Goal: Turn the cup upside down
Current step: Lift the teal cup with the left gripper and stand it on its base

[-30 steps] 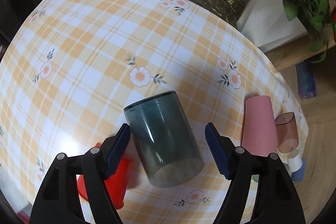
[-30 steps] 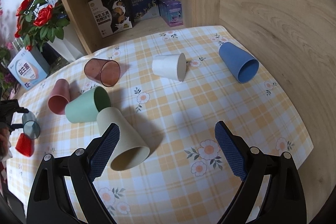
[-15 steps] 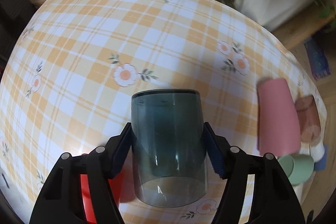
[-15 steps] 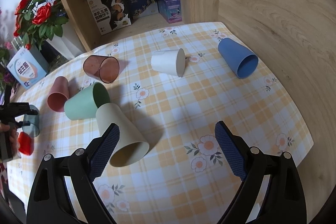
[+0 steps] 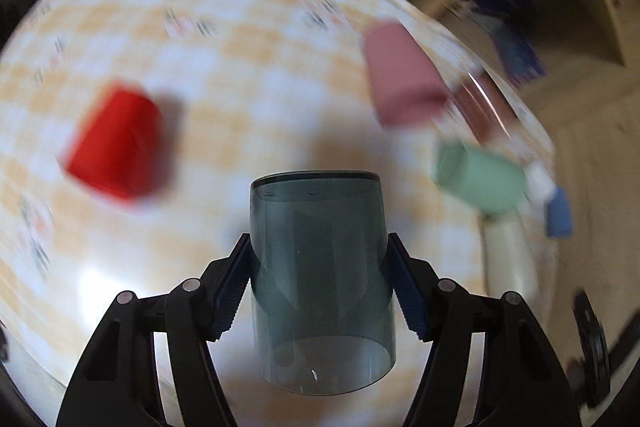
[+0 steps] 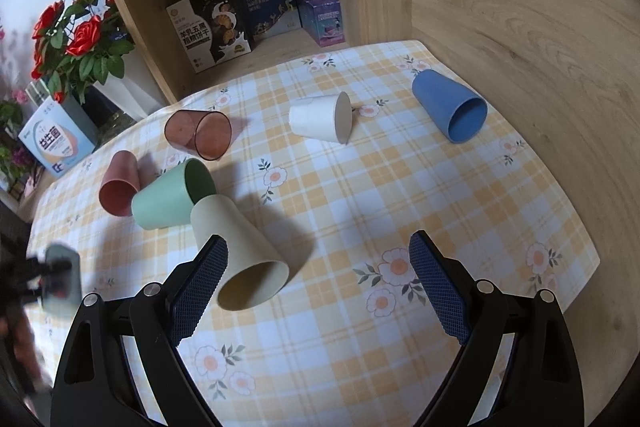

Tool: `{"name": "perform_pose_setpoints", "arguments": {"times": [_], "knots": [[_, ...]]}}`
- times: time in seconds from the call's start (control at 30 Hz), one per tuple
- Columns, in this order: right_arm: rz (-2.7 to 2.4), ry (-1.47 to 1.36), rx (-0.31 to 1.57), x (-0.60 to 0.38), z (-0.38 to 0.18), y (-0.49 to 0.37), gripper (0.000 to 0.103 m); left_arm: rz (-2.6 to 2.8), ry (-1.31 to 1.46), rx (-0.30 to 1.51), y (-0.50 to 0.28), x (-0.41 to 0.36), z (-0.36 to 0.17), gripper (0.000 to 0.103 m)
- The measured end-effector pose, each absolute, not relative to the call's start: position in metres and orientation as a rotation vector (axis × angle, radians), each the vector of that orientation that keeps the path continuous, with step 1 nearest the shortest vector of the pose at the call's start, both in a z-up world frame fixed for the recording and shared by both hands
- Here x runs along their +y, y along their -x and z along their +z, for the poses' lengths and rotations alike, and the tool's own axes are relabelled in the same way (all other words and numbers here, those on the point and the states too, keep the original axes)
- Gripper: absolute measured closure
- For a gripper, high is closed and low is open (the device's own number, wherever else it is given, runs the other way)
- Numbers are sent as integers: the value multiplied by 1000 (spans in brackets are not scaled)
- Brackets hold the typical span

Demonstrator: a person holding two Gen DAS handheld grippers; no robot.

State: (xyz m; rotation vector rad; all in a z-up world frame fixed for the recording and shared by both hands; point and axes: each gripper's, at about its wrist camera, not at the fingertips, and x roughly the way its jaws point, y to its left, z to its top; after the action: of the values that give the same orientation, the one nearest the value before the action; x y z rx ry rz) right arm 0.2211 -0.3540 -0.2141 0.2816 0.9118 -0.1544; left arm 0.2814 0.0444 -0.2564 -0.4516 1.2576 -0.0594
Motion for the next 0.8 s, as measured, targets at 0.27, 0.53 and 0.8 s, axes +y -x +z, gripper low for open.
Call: {"name": "perform_pose_setpoints", "arguments": {"times": [0.27, 0.53, 0.8], "knots": [[-133, -271, 948, -349, -226, -215, 14, -248, 422, 1277, -233, -43, -272, 39], [-96, -292, 950, -342, -229, -205, 14, -326, 330, 1287, -220, -90, -278, 39], [-115, -313, 947, -355, -230, -202, 14, -271, 308, 1245, -228, -109, -280, 39]]}}
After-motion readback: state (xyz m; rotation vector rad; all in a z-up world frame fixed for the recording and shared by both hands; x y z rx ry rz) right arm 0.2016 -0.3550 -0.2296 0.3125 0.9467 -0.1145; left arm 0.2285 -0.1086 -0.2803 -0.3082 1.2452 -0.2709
